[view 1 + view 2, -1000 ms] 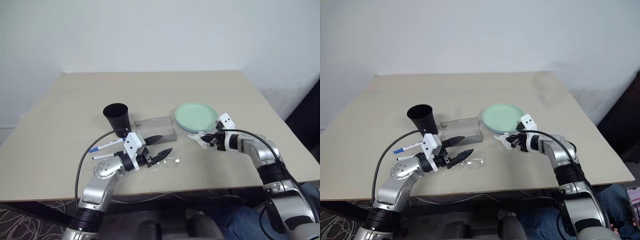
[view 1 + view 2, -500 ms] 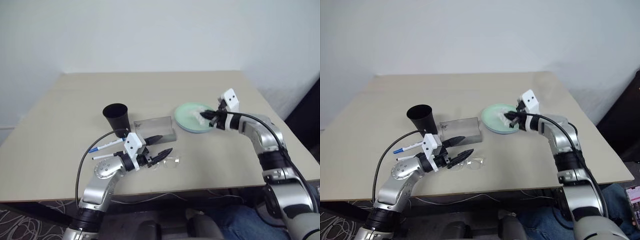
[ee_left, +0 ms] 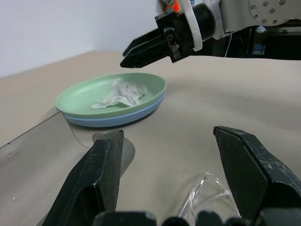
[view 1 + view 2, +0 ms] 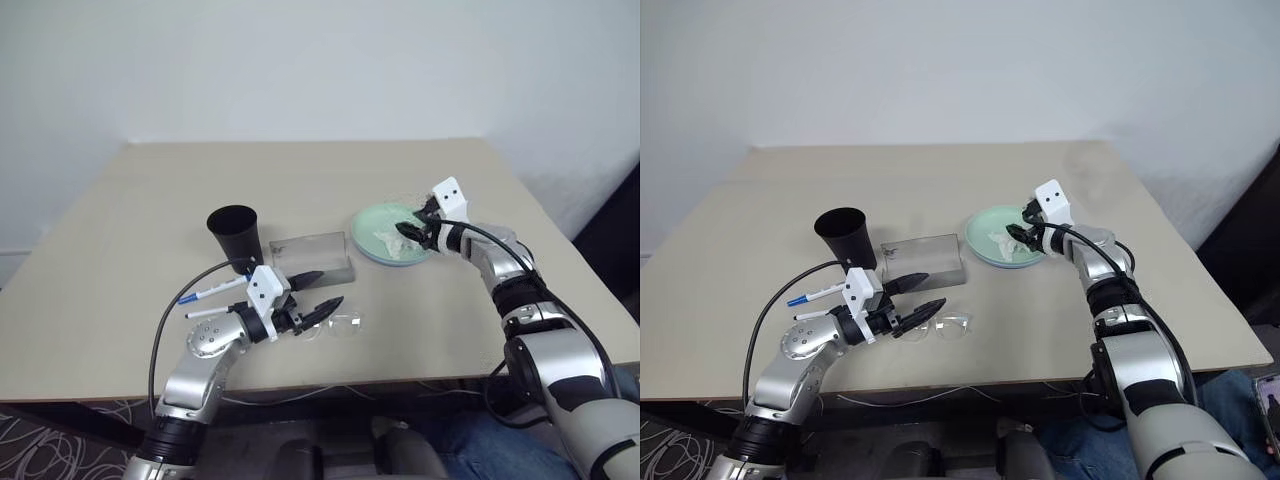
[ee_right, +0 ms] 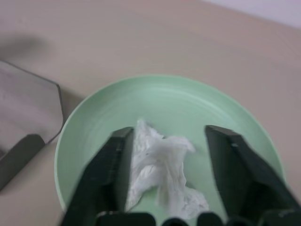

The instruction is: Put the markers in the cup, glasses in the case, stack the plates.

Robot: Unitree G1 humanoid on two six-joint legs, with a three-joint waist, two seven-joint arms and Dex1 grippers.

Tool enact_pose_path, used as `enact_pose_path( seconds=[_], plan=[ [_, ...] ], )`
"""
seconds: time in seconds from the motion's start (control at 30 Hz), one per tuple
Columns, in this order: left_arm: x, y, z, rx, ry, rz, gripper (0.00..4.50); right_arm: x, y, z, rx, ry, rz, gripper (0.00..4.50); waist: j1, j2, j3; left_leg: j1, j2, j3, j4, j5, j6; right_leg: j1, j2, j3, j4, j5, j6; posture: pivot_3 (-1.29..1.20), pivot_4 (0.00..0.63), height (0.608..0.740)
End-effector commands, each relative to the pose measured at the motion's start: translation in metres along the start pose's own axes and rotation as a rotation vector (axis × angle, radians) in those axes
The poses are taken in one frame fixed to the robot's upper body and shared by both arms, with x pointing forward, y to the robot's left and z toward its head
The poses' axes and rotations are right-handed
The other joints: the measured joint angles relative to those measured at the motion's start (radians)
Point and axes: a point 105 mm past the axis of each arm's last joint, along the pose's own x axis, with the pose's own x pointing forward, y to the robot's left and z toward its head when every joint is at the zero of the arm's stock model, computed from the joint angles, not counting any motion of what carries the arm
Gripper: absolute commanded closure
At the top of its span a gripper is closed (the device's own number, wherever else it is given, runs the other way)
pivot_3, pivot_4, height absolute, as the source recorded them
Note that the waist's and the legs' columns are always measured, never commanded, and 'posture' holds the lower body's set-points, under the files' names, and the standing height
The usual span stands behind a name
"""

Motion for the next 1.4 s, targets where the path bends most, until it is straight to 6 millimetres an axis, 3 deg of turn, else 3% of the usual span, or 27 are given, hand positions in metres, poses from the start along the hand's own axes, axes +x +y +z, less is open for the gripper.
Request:
enact_pose_path(
  seconds=[0.03,0.2,0.33,0.47,0.7,0.9,1.4],
  plan=[
    [-0.002,0.001,0.013,0.045,-0.028,-0.002,1.28,-0.003,-0.005,0.026,-0.041,-0.093,-0.012,0.46,0.0,0.0,0.0,0.0,0.0,0.0,0.0,0.0,0.0,0.0,0.0,0.0,0.0,0.0,0.0,0.0,0.0,0.721],
    [-0.003,0.004,0.011,0.062,-0.001,-0.028,1.28,-0.017,0.008,0.031,-0.073,-0.175,0.102,0.46,0.0,0.0,0.0,-0.001,0.0,0.0,0.0,0.0,0.0,0.0,0.0,-0.001,0.0,0.0,0.0,0.0,0.0,0.721],
    [-0.011,0.018,0.011,0.109,0.062,-0.068,1.28,-0.041,0.033,0.013,-0.145,-0.158,0.287,0.46,0.002,0.001,0.0,-0.001,0.0,-0.001,0.0,0.0,0.0,0.0,0.0,-0.002,0.0,-0.001,0.001,0.0,0.0,0.721],
    [-0.018,0.028,0.013,0.136,0.141,-0.15,1.28,-0.055,0.046,-0.006,-0.187,-0.117,0.357,0.46,-0.001,0.001,0.0,0.0,0.0,-0.001,0.0,0.0,0.0,0.0,-0.001,0.0,0.0,-0.001,0.001,0.0,0.0,0.721],
    [-0.02,0.036,0.024,0.141,0.238,-0.317,1.28,-0.058,0.048,-0.025,-0.196,-0.076,0.356,0.46,-0.003,0.002,0.001,0.001,0.0,0.0,0.001,0.0,0.0,0.001,0.0,-0.001,0.001,-0.002,-0.002,0.0,0.0,0.721],
    [-0.013,0.041,0.024,0.176,0.414,-0.522,1.28,-0.058,0.063,-0.039,-0.202,-0.075,0.382,0.46,0.001,0.001,0.001,-0.001,-0.001,0.0,0.001,0.0,0.0,0.0,0.0,-0.001,0.0,-0.002,-0.001,0.0,0.0,0.721],
    [0.019,0.029,-0.004,0.325,0.578,-0.739,1.28,-0.062,0.082,-0.052,-0.118,-0.122,0.29,0.46,0.002,0.0,0.001,-0.001,-0.002,0.0,0.003,0.0,0.0,0.001,0.0,0.0,0.0,-0.002,-0.001,0.0,0.0,0.721]
  ],
)
